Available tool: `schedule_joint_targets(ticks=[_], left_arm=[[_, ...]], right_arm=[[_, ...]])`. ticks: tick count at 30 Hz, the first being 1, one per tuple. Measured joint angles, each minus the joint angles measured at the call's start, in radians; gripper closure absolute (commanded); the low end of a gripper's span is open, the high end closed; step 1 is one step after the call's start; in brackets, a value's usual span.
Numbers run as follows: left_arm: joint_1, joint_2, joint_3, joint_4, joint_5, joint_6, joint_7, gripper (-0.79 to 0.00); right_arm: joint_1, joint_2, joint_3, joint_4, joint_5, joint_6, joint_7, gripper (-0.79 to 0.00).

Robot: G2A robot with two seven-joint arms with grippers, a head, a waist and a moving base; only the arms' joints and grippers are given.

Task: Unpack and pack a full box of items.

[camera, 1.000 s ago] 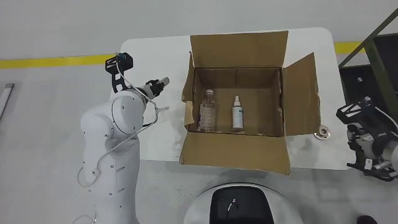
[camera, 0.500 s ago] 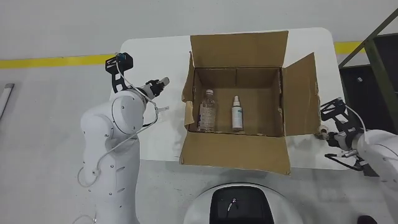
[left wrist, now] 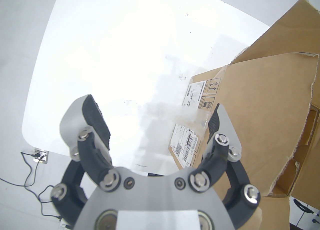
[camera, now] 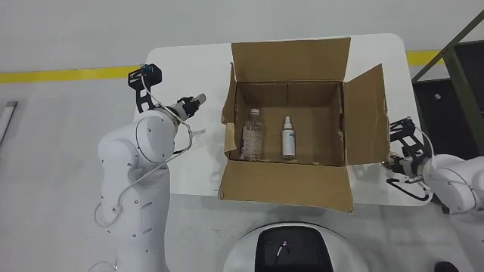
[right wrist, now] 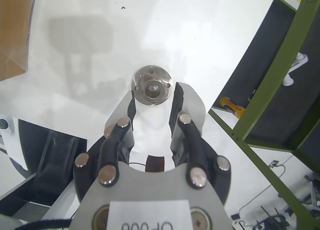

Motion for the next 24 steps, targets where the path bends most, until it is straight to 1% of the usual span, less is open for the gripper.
schedule_joint_targets(ticks=[10,24], left_arm=[[0.0,0.0,0.0,0.0,0.0,0.0,0.0,-0.785],[0.0,0.0,0.0,0.0,0.0,0.0,0.0,-0.785]], right_arm=[[0.025,0.002,-0.032,0.059,-0.004,0.004,-0.024,-0.357],[0.037,0.006,-0.043,0.088,0.009,0.006,-0.034,-0.299]])
